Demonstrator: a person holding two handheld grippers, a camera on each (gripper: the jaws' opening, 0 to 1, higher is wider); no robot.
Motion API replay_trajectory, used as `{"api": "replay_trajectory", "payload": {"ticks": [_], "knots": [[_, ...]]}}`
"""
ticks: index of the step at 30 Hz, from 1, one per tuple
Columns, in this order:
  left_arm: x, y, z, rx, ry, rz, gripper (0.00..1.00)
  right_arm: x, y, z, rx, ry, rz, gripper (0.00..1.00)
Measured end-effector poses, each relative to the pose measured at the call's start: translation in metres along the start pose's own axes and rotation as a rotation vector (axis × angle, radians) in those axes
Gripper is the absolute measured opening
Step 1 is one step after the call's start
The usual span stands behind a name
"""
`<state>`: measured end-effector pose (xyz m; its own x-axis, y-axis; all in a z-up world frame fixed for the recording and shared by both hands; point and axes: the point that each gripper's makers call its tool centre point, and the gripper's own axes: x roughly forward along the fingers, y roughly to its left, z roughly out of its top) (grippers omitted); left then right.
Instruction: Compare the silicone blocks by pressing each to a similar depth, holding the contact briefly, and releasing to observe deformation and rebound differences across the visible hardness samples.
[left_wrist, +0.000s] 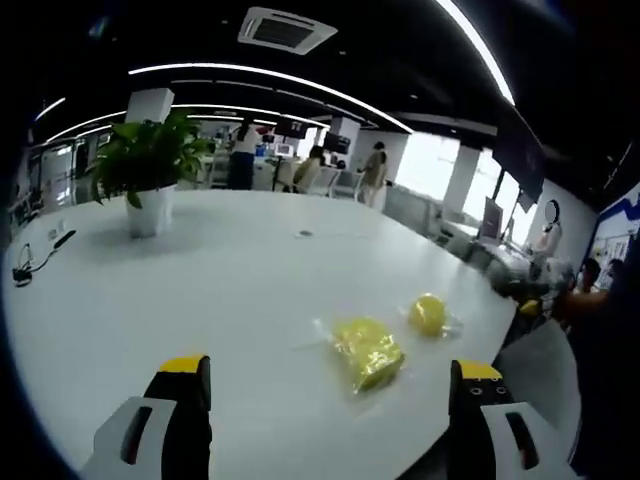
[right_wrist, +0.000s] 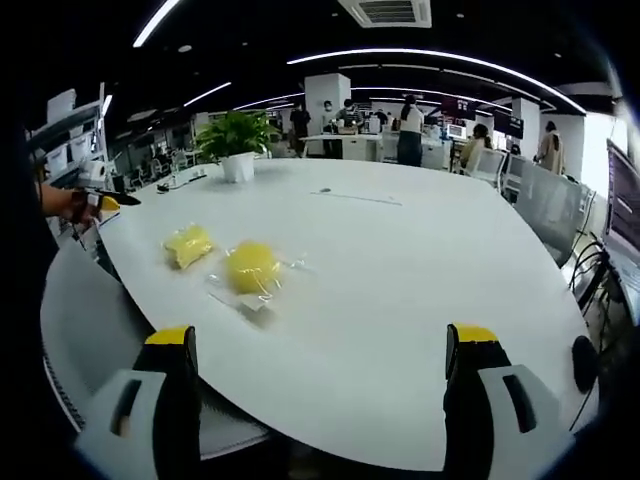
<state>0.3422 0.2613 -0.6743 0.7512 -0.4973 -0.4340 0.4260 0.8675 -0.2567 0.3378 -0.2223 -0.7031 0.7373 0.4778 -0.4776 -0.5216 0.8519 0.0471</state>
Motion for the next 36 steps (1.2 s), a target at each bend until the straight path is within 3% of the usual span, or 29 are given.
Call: {"api": "replay_trajectory", "payload": {"ticks": [6,15,20,26,31,36], "knots": [[0.005,-0.007,0.006,-0.011,0.007,-0.035,1.00,0.002,0.002,-0.003,0.004,0.005,-0.004,0.97],[0.015,-0.014,0.019,-0.126,0.018,-0.077,1.00,0.005,0.009,-0.008,0.002,0.020,0.004,0.97],[0.032,-0.020,0.009,-0.211,0.122,-0.115,1.00,0.008,0.013,-0.008,0.010,0.017,0.013,0.97],[0.057,-0.028,0.002,-0.141,0.157,-0.136,1.00,0.014,0.017,0.002,0.023,-0.015,0.028,0.97],[0.078,-0.041,0.001,-0.298,0.183,-0.191,1.00,0.015,0.018,0.004,0.039,-0.031,0.036,0.97],[0.094,-0.042,-0.020,-0.391,0.300,-0.178,0.97,0.015,0.018,0.003,0.043,-0.030,0.034,0.97]]}}
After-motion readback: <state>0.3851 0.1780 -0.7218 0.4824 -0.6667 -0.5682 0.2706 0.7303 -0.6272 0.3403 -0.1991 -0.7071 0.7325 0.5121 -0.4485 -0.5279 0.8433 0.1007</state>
